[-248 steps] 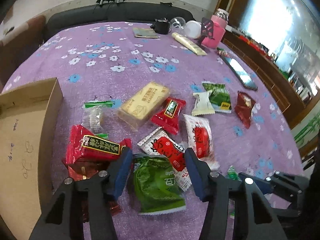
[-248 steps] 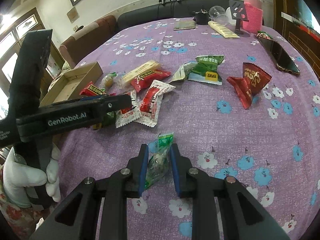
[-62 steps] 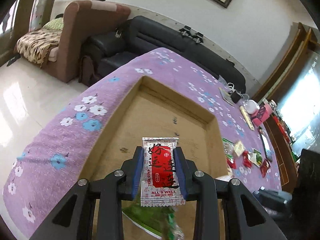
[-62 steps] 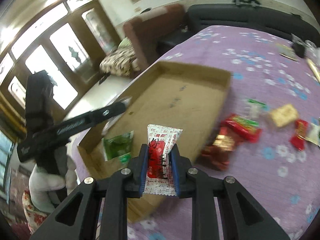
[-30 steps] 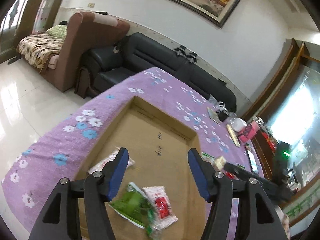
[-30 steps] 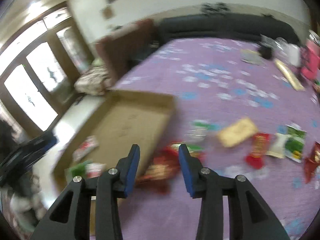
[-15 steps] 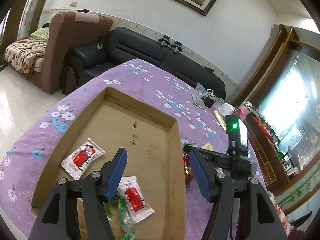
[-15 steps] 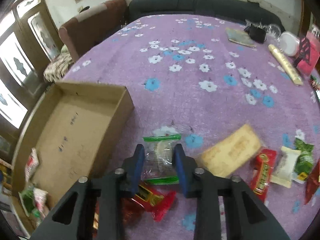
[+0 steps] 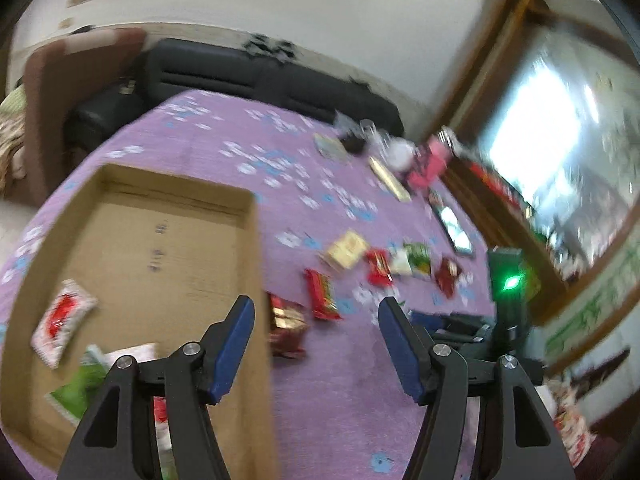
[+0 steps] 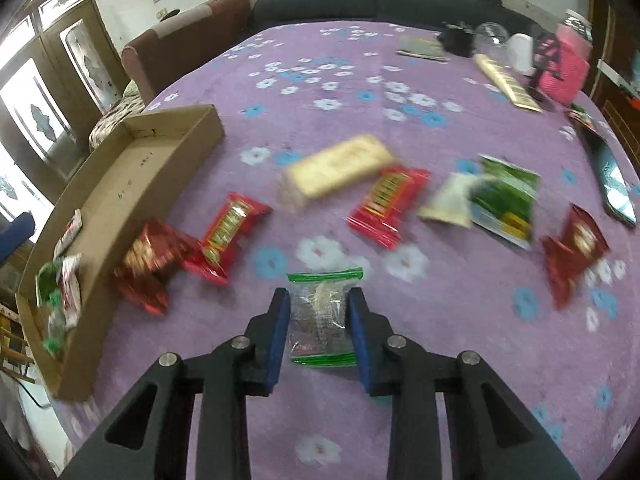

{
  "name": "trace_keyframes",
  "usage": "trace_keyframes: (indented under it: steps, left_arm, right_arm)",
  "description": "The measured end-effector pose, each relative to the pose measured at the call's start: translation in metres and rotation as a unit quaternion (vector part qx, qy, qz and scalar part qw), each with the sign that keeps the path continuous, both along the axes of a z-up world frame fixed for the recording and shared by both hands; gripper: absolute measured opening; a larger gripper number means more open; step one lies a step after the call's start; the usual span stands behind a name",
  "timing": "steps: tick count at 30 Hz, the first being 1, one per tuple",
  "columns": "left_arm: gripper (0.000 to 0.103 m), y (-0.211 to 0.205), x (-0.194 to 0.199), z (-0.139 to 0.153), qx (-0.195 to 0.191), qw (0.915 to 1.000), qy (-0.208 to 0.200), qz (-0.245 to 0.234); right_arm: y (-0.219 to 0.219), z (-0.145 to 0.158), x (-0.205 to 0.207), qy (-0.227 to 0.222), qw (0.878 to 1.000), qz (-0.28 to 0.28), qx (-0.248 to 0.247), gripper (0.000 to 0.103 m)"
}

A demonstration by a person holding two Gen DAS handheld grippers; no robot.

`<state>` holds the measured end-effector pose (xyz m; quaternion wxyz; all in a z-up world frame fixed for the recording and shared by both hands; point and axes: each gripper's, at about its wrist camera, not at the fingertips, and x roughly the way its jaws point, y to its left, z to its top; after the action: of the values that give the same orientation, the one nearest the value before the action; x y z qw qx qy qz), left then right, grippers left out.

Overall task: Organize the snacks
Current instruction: 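Grasp the clear green-zip candy bag with the right gripper while the left grasps a red bar, then place the candy bag and red bar into the cardboard box, releasing both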

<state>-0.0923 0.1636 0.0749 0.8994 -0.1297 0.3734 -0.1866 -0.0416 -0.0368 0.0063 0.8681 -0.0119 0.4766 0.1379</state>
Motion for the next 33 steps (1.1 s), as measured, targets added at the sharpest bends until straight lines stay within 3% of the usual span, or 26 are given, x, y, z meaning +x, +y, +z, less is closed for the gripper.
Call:
trace_keyframes:
  steps: [7,14,17,19,21,26,33]
  left_arm:
    - [0.066,-0.065,0.045,-0.025,0.064,0.9965,0.043,-0.032]
    - [0.064,-0.099,0.083,-0.054,0.133,0.9877,0.073,-0.040]
    - [0.049,-0.100,0.092,-0.066,0.146,0.9843,0.092,-0.035]
    - [0.030,-0.101,0.091,-0.067,0.151,0.9844,0.083,-0.034]
    - [0.020,-0.101,0.092,-0.067,0.146,0.9851,0.084,-0.035]
    - [0.019,-0.099,0.084,-0.062,0.116,0.9895,0.077,-0.036]
    - [0.019,-0.072,0.055,-0.034,0.022,0.9973,0.059,-0.037]
  right_arm:
    - [-0.053,-0.002,-0.008,-0.016,0.998,-0.051,0.036,0.028]
    - [-0.066,-0.003,-0.009,-0.026,0.995,-0.051,0.078,0.028]
    - [-0.069,-0.004,-0.007,-0.025,0.994,-0.050,0.090,0.028]
    - [-0.070,-0.004,-0.007,-0.025,0.994,-0.049,0.096,0.028]
    - [-0.070,-0.004,-0.007,-0.026,0.994,-0.049,0.096,0.028]
    - [-0.071,-0.003,-0.008,-0.033,0.993,-0.053,0.097,0.028]
    - [-0.072,0.001,-0.011,-0.052,0.991,-0.050,0.110,0.028]
